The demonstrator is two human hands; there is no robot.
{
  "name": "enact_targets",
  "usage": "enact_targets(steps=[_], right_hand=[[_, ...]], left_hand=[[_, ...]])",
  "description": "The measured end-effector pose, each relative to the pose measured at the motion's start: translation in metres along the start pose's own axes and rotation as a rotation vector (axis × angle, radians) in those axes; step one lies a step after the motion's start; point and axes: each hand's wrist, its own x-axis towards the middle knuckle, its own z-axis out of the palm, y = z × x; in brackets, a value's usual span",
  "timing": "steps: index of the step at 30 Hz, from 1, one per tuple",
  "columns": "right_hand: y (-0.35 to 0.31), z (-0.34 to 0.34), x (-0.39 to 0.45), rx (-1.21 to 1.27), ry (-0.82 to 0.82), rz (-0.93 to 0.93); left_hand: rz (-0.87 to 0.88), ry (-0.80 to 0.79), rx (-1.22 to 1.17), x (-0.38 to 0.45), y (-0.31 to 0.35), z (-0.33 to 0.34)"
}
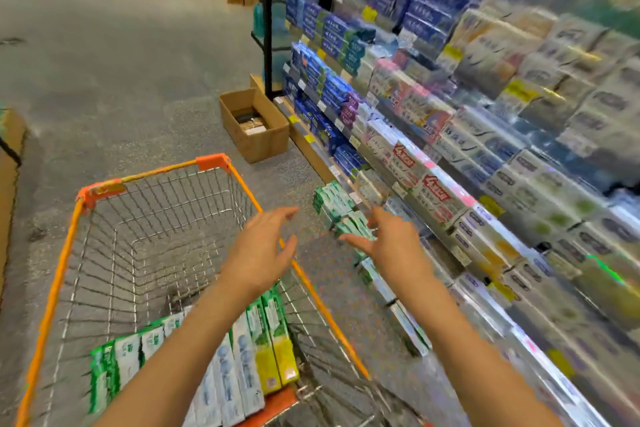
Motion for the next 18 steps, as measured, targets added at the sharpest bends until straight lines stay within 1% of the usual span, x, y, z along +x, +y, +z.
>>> enact_targets(steps=[2, 4, 9, 13, 18], right_hand=[[0.036, -0.035, -0.016, 0.027, 0.083, 0.044], [0.078, -0.064, -0.031, 0.062, 0.131, 0.096], [0.211, -0.122, -0.062, 0.014, 0.246, 0.236], [0.300, -0.152, -0.085, -0.002, 0.219, 0.303], [0.370, -0.167, -0.090, -0.007, 0.196, 0.342]], left_hand=[[0.081, -0.009, -0.010, 0.019, 0.042, 0.016], [0.143, -0.047, -0.030, 0.034, 0.087, 0.041], [0.224, -0.155, -0.089, 0.060, 0.193, 0.138], [0.239, -0.253, -0.061, 0.076, 0.252, 0.217], [0.266, -0.413, 0.011, 0.092, 0.295, 0.283]])
